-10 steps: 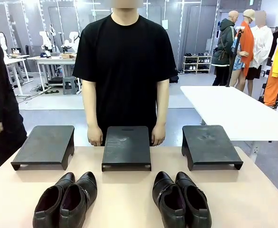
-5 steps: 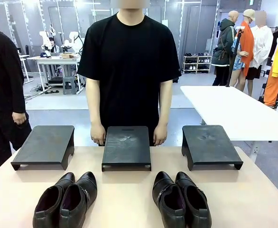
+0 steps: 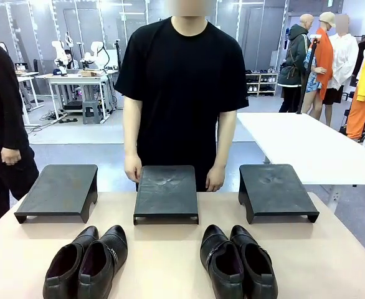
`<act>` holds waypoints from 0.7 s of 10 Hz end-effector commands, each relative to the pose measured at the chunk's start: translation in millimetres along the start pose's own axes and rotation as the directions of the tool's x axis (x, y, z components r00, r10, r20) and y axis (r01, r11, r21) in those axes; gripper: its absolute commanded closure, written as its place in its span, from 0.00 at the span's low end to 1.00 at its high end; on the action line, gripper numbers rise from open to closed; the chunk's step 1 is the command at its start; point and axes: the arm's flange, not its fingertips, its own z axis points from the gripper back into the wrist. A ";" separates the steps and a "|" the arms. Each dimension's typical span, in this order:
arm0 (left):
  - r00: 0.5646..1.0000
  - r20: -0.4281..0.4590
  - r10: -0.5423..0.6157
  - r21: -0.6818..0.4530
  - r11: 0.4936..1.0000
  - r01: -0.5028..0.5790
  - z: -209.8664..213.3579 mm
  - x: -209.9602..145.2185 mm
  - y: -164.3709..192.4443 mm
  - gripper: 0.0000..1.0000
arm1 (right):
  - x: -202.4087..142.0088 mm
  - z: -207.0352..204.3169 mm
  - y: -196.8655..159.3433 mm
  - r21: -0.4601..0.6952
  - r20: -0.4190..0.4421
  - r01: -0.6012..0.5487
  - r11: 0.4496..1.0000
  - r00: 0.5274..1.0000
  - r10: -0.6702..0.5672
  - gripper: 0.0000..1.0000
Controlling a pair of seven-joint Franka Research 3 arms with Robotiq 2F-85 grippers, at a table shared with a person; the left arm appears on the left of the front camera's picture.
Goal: Place the shoes on the stand as instructed by the person.
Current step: Pick up one pair of Shoes and place it on the Shoes Stand indicated by the person.
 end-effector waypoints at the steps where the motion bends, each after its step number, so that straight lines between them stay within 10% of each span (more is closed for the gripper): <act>1: 1.000 -0.004 -0.006 -0.016 1.000 0.006 0.2 -0.4 -1.2 0.00 | 0.0 1.5 0.8 0.005 0.004 -0.024 1.000 1.000 0.024 0.00; 7: 1.000 -0.004 -0.006 -0.016 1.000 0.006 0.2 -0.4 -1.2 0.00 | 0.0 1.5 0.8 0.005 0.004 -0.024 1.000 1.000 0.024 0.00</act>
